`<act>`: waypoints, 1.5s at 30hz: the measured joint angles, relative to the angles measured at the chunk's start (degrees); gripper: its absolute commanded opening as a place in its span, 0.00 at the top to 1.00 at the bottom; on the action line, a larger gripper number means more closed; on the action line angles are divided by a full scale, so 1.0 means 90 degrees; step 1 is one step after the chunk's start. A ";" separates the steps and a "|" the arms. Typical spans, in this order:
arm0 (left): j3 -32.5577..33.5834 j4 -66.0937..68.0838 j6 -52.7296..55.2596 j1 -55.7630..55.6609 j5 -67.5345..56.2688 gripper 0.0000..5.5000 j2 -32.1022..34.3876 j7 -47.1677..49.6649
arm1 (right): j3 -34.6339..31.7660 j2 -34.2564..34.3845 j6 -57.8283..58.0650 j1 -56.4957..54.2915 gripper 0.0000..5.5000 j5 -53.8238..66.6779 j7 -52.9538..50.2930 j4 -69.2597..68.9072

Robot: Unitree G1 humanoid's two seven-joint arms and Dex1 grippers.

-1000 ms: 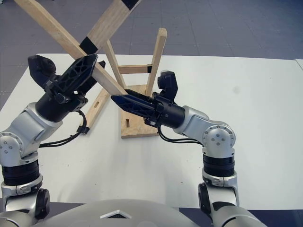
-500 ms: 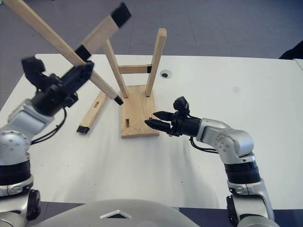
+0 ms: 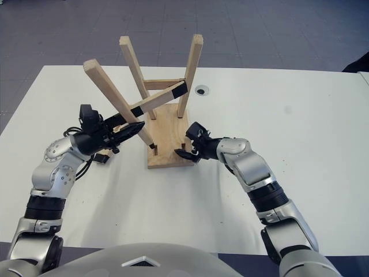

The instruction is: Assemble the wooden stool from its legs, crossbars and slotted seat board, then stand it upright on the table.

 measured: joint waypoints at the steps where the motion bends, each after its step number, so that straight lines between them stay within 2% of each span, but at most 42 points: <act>1: -0.0009 0.0002 -0.0033 0.0000 0.0041 0.62 -0.0044 -0.0028 | 0.0007 -0.0006 0.0010 -0.0004 0.33 -0.0106 0.0001 -0.0046; 6: -0.0013 0.0123 -0.0132 0.0039 0.0251 0.62 -0.0123 -0.0102 | -0.0208 -0.0471 0.0119 0.0000 0.33 -0.0381 0.0151 -0.0295; 10: -0.0019 0.0206 -0.0216 0.0053 0.0370 0.62 -0.0187 -0.0197 | 0.0015 -0.0882 -0.0167 0.0107 0.33 -0.0700 0.0572 -0.0498; 22: 0.0060 0.0241 -0.0251 0.0048 0.0496 0.62 -0.0326 -0.0200 | 0.0542 -0.0523 -0.0606 -0.0452 0.33 -0.1574 0.0840 -0.0016; 25: 0.0092 0.0241 -0.0328 0.0049 0.0595 0.62 -0.0290 -0.0225 | 0.1209 -0.0937 -0.1580 -0.0776 0.33 -0.2453 0.1220 -0.0077; 28: 0.0134 0.0264 -0.0333 0.0044 0.0602 0.62 -0.0217 -0.0245 | 0.1494 -0.1278 -0.2442 -0.0936 0.33 -0.2885 0.1689 -0.0132; 32: 0.0081 0.0313 -0.0336 0.0030 0.0647 0.62 -0.0215 -0.0321 | 0.1460 -0.1699 -0.3500 -0.0840 0.33 -0.2906 0.2155 -0.0178; 37: -0.0124 -0.0246 0.0040 0.0310 0.0293 0.62 -0.0391 -0.0502 | 0.1281 -0.1710 -0.4713 -0.0845 0.33 -0.2908 0.2097 0.0401; 41: -0.0235 -0.0508 0.0345 0.0467 0.0065 0.62 -0.0390 -0.0695 | 0.1176 -0.1639 -0.5105 -0.0902 0.33 -0.3061 0.1939 0.0816; 45: -0.0226 -0.0134 0.0063 0.0451 0.0329 0.62 -0.0375 -0.0785 | 0.1080 -0.1604 -0.5151 -0.0847 0.33 -0.3063 0.1942 0.0851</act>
